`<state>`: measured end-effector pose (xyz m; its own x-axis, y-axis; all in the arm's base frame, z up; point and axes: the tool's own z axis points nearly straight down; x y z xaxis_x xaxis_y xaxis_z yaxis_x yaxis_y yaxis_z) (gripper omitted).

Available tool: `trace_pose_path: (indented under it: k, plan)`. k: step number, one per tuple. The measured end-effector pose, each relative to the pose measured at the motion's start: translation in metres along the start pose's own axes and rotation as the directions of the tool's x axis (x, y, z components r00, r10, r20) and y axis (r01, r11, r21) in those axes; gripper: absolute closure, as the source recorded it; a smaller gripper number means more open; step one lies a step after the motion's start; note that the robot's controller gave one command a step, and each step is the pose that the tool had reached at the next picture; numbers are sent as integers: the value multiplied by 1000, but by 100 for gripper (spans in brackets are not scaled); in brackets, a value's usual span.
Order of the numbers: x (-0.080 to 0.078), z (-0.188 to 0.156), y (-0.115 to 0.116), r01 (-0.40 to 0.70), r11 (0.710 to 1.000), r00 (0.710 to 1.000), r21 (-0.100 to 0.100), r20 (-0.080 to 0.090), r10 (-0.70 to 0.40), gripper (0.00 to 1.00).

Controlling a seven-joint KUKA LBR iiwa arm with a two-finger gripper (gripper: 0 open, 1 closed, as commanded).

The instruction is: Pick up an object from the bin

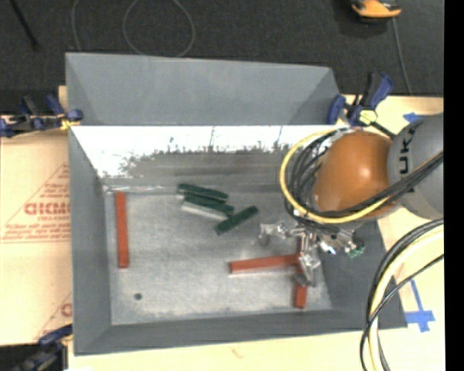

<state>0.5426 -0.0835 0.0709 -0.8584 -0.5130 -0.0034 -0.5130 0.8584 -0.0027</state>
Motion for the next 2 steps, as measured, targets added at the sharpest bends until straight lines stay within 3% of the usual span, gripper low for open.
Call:
trace_pose_path:
  k: [1, 2]
  plan:
    - [0, 0, 0, -5, 1000, 1000, 0, 1, 5, 100]
    - [-35, -147, 16, -19, 1000, 1000, 5, 8, 19, 100]
